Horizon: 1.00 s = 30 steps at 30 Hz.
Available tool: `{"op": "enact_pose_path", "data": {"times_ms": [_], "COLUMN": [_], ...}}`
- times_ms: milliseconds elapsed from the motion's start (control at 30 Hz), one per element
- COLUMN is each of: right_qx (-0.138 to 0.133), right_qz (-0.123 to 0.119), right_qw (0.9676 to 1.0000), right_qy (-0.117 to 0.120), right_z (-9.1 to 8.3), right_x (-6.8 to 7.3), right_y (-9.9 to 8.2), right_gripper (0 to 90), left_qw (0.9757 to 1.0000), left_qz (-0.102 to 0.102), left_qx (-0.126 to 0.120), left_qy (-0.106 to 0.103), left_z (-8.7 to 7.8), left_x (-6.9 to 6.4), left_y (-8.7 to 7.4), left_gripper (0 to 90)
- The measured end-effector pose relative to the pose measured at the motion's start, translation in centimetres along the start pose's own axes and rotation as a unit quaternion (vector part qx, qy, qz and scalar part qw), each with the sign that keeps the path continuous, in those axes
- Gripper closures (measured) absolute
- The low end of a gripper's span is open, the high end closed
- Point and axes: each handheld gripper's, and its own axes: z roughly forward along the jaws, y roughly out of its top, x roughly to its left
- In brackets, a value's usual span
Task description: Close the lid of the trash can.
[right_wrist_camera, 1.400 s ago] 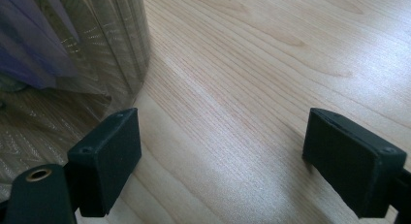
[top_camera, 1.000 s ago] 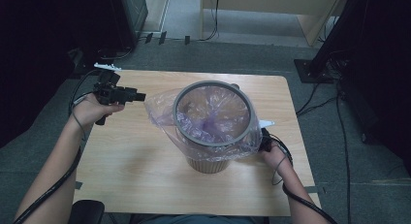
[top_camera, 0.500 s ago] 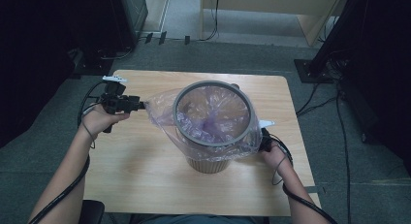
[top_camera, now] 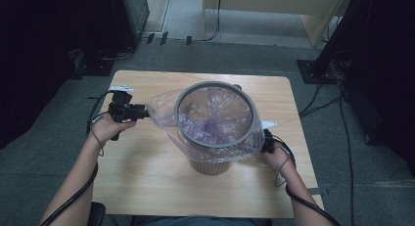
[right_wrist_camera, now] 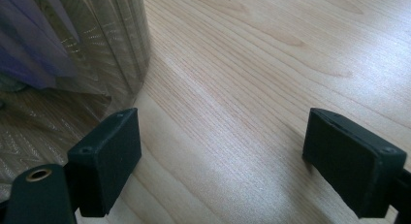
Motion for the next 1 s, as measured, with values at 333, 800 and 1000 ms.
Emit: {"op": "enact_pose_path", "data": {"times_ms": [333, 800, 1000], "right_qx": [0.000, 0.000, 0.000], "right_qz": [0.000, 0.000, 0.000], "right_qw": [1.0000, 1.0000, 1.0000], "right_qy": [0.000, 0.000, 0.000], "right_z": [0.0, 0.0, 0.0], "right_x": [0.0, 0.0, 0.0], "right_y": [0.0, 0.0, 0.0], "right_gripper": [13.2, 13.2, 13.2], "left_qw": [1.0000, 0.9997, 0.9995], "left_qz": [-0.004, -0.001, -0.016], "left_qx": [0.002, 0.011, 0.014], "left_qy": [-0.001, 0.021, 0.025], "left_z": [1.5, 3.4, 3.9], "left_x": [0.2, 1.7, 2.5], "left_y": [-1.6, -4.1, -4.9], "left_gripper": [36.9, 36.0, 35.9]}}
